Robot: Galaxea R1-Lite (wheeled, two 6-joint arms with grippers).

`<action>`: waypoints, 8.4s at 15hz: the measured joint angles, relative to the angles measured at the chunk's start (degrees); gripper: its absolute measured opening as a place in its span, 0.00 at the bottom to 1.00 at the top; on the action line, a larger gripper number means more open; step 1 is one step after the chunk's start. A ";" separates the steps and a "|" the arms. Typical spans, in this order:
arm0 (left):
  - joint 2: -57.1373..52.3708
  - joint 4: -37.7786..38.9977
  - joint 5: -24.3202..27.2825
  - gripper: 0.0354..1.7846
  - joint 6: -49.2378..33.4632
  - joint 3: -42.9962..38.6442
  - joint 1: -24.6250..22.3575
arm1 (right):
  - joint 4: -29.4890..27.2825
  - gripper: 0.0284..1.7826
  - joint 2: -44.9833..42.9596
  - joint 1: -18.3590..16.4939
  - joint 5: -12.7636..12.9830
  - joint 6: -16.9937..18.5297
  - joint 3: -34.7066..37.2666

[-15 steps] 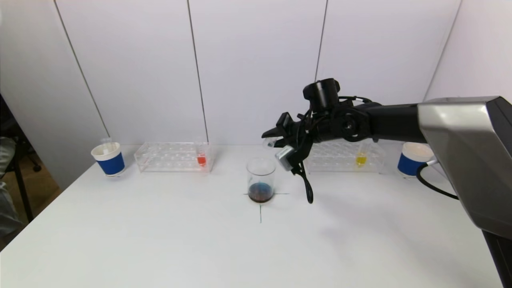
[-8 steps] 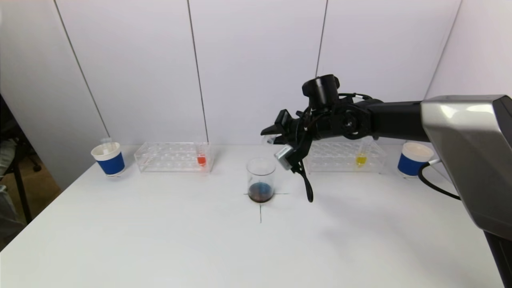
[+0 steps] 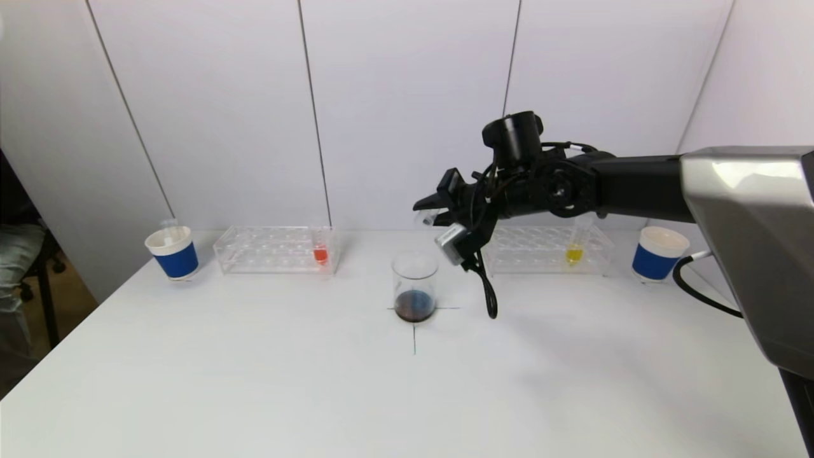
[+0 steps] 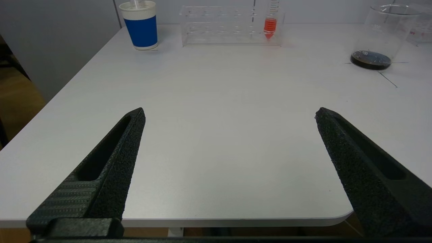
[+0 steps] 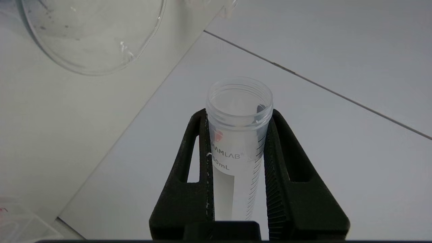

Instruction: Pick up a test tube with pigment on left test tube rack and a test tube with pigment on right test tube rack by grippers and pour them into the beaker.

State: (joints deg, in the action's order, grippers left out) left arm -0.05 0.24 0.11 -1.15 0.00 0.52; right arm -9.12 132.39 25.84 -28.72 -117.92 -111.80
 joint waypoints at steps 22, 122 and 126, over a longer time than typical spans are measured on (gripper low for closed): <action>0.00 0.00 -0.01 0.99 0.02 0.00 0.00 | 22.39 0.26 -7.61 -8.96 8.52 67.95 -0.22; 0.00 0.00 0.00 0.99 0.02 0.00 0.00 | 52.27 1.00 -2.56 -41.41 24.37 117.90 39.23; 0.00 0.00 -0.04 0.99 0.00 0.00 0.00 | 52.53 0.99 -6.89 -40.01 24.50 117.46 42.70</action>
State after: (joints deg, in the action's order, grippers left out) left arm -0.05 0.24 0.07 -1.15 0.00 0.52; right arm 43.41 125.50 -14.17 -4.22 -0.46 -69.10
